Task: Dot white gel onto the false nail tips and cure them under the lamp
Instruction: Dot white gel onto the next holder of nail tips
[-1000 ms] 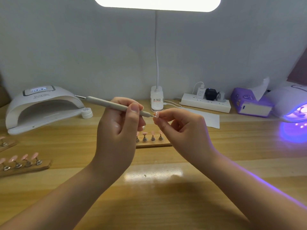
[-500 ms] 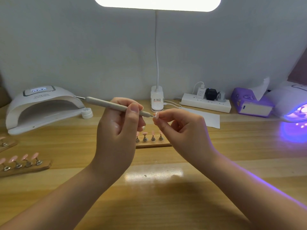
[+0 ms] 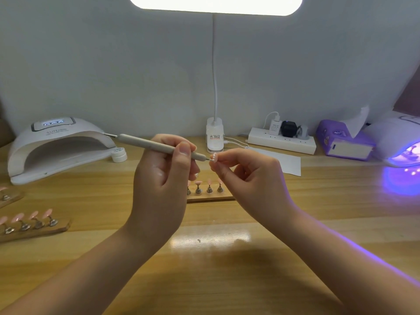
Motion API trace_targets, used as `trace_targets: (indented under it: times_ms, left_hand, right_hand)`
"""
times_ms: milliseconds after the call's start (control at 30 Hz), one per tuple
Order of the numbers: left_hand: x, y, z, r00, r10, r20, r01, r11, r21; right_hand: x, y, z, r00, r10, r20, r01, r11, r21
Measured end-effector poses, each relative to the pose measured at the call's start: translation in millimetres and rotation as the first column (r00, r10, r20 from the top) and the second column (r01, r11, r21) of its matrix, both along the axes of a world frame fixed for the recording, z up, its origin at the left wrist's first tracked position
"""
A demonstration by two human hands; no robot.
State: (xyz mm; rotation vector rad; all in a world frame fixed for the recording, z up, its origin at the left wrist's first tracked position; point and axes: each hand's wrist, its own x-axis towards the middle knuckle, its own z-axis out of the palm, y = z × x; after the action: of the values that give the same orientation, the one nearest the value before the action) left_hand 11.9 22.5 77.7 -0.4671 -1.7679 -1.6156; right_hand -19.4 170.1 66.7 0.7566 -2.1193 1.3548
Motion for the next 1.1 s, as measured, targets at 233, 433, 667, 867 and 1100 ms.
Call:
trace_targets:
  times_ms: [233, 433, 667, 867, 1100]
  left_hand:
    - [0.3, -0.3, 0.8, 1.0, 0.014, -0.019, -0.014, 1.0, -0.002]
    - [-4.6, -6.9, 5.6, 0.999, 0.029, -0.043, -0.023, 0.993, 0.118]
    - [-25.0, -19.1, -13.6, 0.989, 0.061, 0.135, -0.095, 0.962, 0.257]
    - [-31.4, -20.5, -27.1, 0.985, 0.065, 0.157, -0.095, 0.978, 0.187]
    - [-32.5, -20.0, -32.9, 0.98, 0.078, 0.182, -0.112, 0.976, 0.186]
  right_hand:
    - [0.5, -0.3, 0.2, 1.0, 0.0, 0.013, 0.0, 1.0, 0.005]
    - [-3.6, 4.0, 3.7, 0.972, 0.111, 0.206, -0.062, 0.972, -0.227]
    - [-11.4, 11.8, 0.7, 0.956, 0.141, 0.256, -0.055, 0.947, -0.317]
    - [-16.2, 15.7, -3.6, 0.969, 0.124, 0.216, -0.04, 0.934, -0.355]
    - [-18.4, 17.5, -5.9, 0.995, 0.066, 0.077, -0.043, 0.963, -0.265]
